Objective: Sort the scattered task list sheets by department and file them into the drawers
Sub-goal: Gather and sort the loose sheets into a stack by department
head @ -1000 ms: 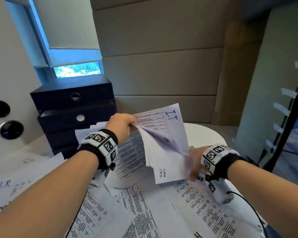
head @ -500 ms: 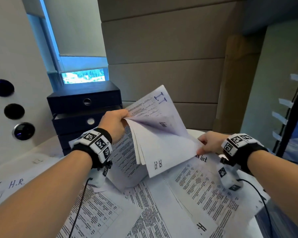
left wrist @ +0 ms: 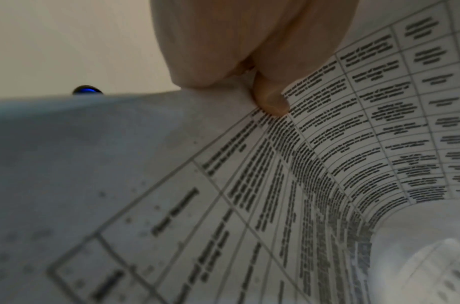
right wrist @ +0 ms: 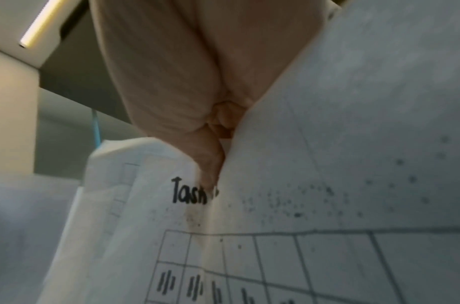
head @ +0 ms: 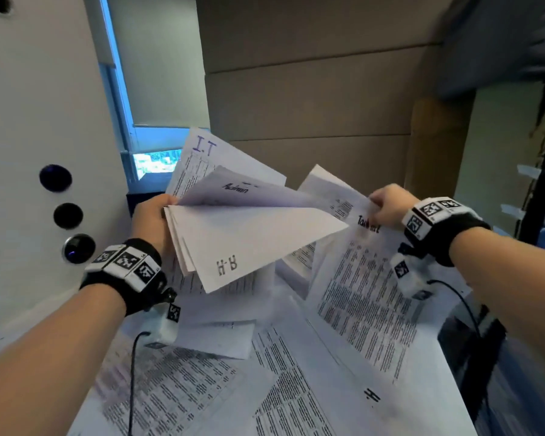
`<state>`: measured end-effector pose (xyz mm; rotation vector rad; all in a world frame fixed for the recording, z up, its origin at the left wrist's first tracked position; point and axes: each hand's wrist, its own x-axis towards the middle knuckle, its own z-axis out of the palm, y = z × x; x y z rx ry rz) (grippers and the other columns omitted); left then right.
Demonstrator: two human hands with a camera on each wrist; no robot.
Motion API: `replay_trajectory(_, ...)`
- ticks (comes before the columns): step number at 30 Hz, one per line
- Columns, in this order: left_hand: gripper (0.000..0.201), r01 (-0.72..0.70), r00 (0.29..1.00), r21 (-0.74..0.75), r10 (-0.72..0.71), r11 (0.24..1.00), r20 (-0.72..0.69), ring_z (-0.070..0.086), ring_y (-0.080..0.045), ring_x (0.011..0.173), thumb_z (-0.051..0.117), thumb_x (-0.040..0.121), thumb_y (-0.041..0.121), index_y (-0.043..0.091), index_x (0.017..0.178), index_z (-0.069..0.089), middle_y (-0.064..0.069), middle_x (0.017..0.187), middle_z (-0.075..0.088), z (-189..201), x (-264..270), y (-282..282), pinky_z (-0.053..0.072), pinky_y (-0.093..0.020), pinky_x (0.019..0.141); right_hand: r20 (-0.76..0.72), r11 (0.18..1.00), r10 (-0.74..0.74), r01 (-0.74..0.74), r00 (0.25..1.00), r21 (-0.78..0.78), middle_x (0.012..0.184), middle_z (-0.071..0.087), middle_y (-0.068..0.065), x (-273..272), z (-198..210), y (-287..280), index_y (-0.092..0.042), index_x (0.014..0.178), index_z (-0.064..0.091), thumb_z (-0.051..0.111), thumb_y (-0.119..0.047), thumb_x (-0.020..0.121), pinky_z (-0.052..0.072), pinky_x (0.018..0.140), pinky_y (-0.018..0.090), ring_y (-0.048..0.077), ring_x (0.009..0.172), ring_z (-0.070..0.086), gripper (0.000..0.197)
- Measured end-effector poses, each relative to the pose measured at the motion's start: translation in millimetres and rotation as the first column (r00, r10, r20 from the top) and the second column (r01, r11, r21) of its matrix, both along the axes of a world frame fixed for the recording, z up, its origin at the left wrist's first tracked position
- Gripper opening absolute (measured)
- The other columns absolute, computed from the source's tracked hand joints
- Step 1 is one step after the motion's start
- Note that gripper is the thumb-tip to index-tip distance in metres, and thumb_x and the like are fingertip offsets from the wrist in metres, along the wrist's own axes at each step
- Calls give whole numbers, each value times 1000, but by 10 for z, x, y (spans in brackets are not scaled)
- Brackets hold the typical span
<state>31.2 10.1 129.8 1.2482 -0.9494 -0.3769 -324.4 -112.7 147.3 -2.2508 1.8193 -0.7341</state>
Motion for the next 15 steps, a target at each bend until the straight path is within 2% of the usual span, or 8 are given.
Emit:
replay_trajectory(2,16,77,980,-13,-78,997,-181,51,-12,46,52,77,15,12,61,55,4,44,51,22,115,141,39,-21,49,20,997,16,-15,1000,-74,72,64,3,59,261,75,-21,66,64,58,1,81,48,60,27,22,75,61,28)
replay_trajectory(3,12,118,963,-17,-119,993,-242,52,-17,48,58,70,20,10,63,56,-1,49,53,24,189,208,40,-23,50,36,995,17,-13,999,-104,76,65,4,98,384,121,-21,69,65,56,2,81,49,63,28,23,77,62,28)
replay_trajectory(5,13,103,950,-18,-104,995,-294,51,-23,54,64,55,25,13,59,63,-6,55,54,21,356,306,41,-28,53,19,987,34,-30,999,-157,83,67,10,192,611,212,-17,71,66,56,5,79,50,65,30,27,81,63,25)
replay_trajectory(7,15,55,957,-30,-62,998,-285,49,-22,48,60,63,21,14,50,63,-4,48,53,4,506,407,40,-26,50,9,971,58,-54,998,-233,86,67,19,315,824,292,-4,75,66,54,4,76,46,61,31,35,84,64,15)
replay_trajectory(9,17,63,953,-51,-75,997,-294,48,-21,45,57,69,18,14,53,61,-3,47,52,35,579,519,40,-24,48,46,949,65,-48,997,-312,89,66,23,459,1022,389,2,85,66,52,2,79,45,62,33,35,82,63,15)
replay_trajectory(12,40,34,965,-62,-49,997,-258,47,-9,34,52,83,6,15,44,59,5,37,49,59,682,632,36,-12,37,46,925,102,-77,994,-371,85,66,20,670,1242,485,4,91,68,51,2,80,49,67,35,27,77,59,20)
replay_trajectory(13,45,4,969,-54,-17,999,-245,45,-7,33,50,84,3,16,42,57,6,35,46,62,696,664,35,-12,36,67,914,111,-76,992,-398,86,67,18,735,1299,515,2,91,70,52,2,81,51,70,35,28,81,62,21)
replay_trajectory(15,35,-2,965,-2,1,1000,-261,44,-15,40,50,83,6,15,49,54,1,40,45,41,764,712,36,-19,42,97,910,126,-76,987,-407,90,69,13,855,1393,577,-6,93,72,57,-2,84,53,73,33,29,87,64,18)
